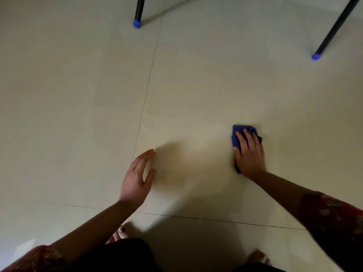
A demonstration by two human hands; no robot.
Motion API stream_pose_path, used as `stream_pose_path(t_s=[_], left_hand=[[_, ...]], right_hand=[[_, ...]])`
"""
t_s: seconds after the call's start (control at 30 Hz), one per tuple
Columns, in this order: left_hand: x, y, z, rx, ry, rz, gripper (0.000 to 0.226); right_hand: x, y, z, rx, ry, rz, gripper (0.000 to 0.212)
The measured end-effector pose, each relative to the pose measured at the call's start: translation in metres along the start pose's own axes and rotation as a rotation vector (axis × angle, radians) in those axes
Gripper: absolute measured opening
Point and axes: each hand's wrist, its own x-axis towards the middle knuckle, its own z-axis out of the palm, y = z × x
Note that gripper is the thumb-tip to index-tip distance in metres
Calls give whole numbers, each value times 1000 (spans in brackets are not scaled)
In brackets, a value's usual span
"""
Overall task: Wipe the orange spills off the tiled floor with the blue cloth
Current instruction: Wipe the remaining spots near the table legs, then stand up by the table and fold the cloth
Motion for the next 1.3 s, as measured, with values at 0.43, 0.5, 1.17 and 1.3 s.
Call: stream_pose_path(t_s=[0.43, 0.5, 1.17, 1.3], left_hand=[[58, 55, -67, -247, -7, -399, 41], [65, 84, -91, -308, 10, -421, 38], [13, 603, -425, -322, 308, -25, 27], [5, 659, -456, -183, 284, 90, 23]], right_hand=[[44, -177, -54, 1276, -485, 187, 24], [58, -191, -104, 1649, -633, 318, 16], [-32, -293, -745, 1833, -430, 173, 15], [-48, -285, -809, 1662, -234, 123, 8]])
